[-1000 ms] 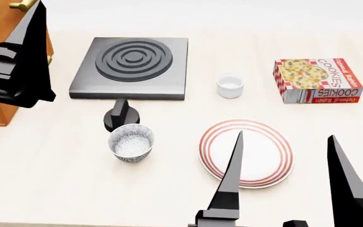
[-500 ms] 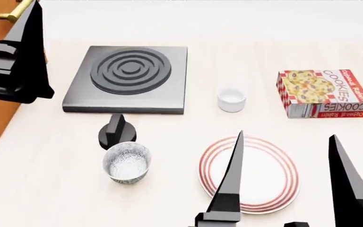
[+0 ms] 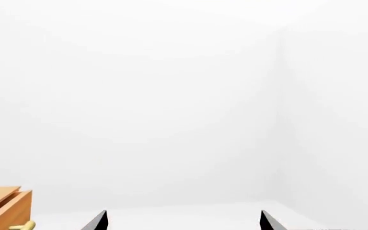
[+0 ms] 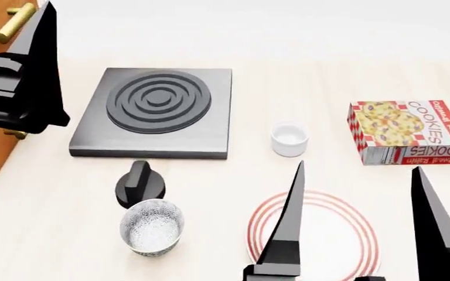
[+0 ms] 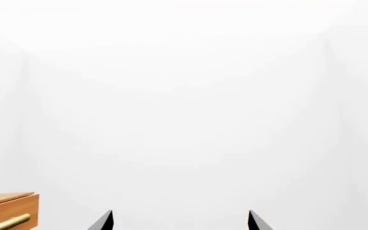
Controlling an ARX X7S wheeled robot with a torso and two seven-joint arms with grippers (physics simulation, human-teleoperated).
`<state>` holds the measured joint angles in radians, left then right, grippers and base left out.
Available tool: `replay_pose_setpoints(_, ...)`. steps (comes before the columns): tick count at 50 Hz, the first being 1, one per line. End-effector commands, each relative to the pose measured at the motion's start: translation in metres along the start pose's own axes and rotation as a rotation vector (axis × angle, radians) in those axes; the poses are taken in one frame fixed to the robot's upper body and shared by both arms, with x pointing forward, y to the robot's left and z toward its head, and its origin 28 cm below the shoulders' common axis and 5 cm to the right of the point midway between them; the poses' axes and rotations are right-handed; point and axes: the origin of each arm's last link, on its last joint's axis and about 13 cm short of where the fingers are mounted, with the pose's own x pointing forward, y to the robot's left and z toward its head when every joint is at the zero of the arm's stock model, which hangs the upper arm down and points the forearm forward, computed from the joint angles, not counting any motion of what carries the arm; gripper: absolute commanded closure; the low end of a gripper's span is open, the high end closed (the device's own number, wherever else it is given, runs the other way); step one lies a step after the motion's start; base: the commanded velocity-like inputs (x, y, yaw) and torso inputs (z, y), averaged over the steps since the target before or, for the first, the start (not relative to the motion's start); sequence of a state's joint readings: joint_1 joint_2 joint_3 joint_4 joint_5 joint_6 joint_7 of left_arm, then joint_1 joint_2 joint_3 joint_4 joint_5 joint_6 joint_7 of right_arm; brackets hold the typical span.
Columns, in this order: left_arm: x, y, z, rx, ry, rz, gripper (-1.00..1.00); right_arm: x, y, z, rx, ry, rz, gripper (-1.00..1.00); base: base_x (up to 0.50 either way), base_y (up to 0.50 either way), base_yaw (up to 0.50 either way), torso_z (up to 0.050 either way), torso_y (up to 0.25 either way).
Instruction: Pick the akita bowl on the wooden cabinet and place it on the plate.
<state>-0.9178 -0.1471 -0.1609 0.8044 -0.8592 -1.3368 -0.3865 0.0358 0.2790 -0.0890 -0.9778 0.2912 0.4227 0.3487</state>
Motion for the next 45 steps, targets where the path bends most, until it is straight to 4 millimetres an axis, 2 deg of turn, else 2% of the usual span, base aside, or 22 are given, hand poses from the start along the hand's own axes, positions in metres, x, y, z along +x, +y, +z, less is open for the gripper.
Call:
replay_pose_setpoints(1, -0.0006, -0.0012, 0.0017, 0.003, -0.004, -0.010, -1.00, -0.0001, -0.0015, 0.0014, 0.000, -0.019, -0.020, -1.00, 0.00, 0.50, 0.00, 0.000, 0.000)
replay_pose_setpoints(45, -0.0031, -0.0002, -0.0025, -0.005, 0.001, -0.013, -1.00, -0.0009, -0.0009, 0.0000, -0.007, -0.014, -0.011, -1.00, 0.00, 0.50, 0.00, 0.000, 0.000)
